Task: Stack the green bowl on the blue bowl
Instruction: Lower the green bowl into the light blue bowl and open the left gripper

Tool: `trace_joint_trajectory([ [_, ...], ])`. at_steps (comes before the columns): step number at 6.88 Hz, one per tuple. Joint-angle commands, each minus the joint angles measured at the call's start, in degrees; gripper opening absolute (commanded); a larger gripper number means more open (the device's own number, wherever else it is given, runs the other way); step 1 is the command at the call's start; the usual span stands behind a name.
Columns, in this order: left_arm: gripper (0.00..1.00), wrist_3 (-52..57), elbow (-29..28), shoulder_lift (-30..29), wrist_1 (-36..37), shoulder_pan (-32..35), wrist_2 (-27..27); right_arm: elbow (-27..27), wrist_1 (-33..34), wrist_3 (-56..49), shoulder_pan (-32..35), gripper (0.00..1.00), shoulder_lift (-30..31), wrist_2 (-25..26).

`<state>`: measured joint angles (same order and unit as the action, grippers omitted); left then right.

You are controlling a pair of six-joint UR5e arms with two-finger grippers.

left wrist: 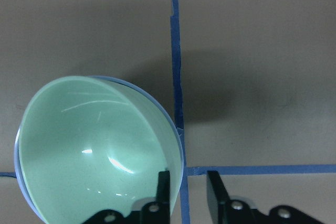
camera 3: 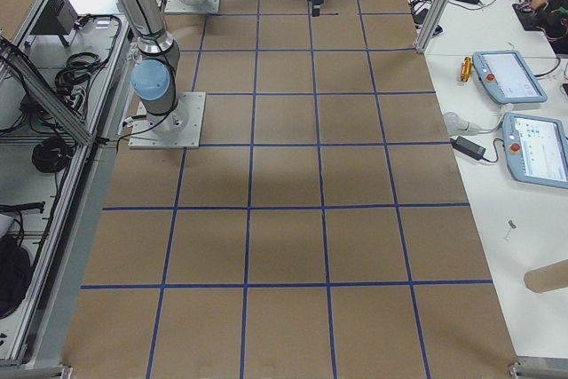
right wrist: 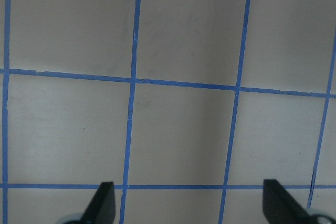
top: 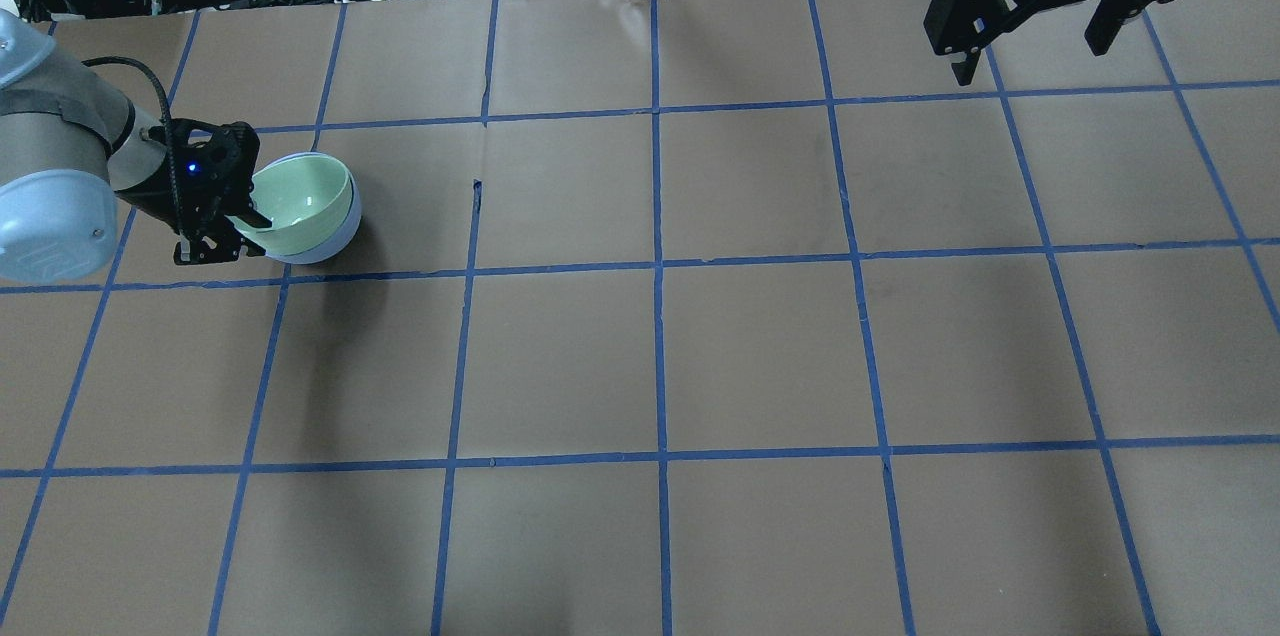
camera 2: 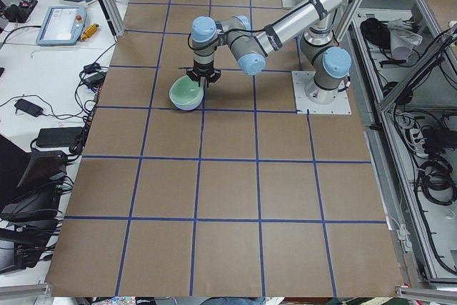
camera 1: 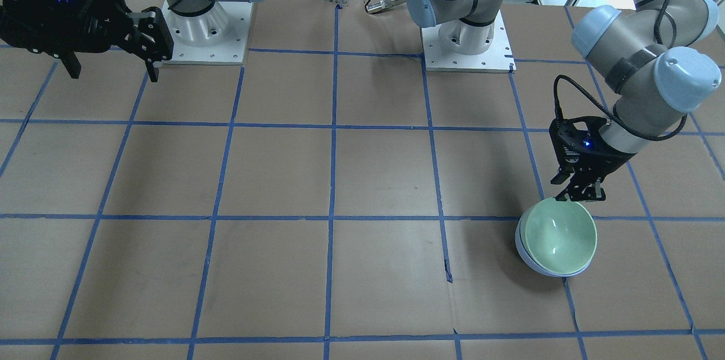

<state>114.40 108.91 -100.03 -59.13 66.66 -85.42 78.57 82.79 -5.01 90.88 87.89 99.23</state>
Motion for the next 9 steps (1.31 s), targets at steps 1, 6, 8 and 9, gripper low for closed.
trace_joint_trajectory([
  [1,1.00,-2.33,-0.71,0.53,-0.11,0.22,-0.97,0.00,0.00,0.00,0.00,1.00,0.00,0.00],
  [6,1.00,-29.25,-12.38,6.06,-17.57,11.10,-0.27,0.00,0.00,0.00,0.00,1.00,0.00,0.00],
  [8,1.00,-37.37,-12.57,6.77,-19.79,12.70,-0.19,0.00,0.00,0.00,0.00,1.00,0.00,0.00],
  [9,1.00,-43.50,-12.58,6.95,-20.41,13.31,-0.27,0.00,0.00,0.00,0.00,1.00,0.00,0.00],
])
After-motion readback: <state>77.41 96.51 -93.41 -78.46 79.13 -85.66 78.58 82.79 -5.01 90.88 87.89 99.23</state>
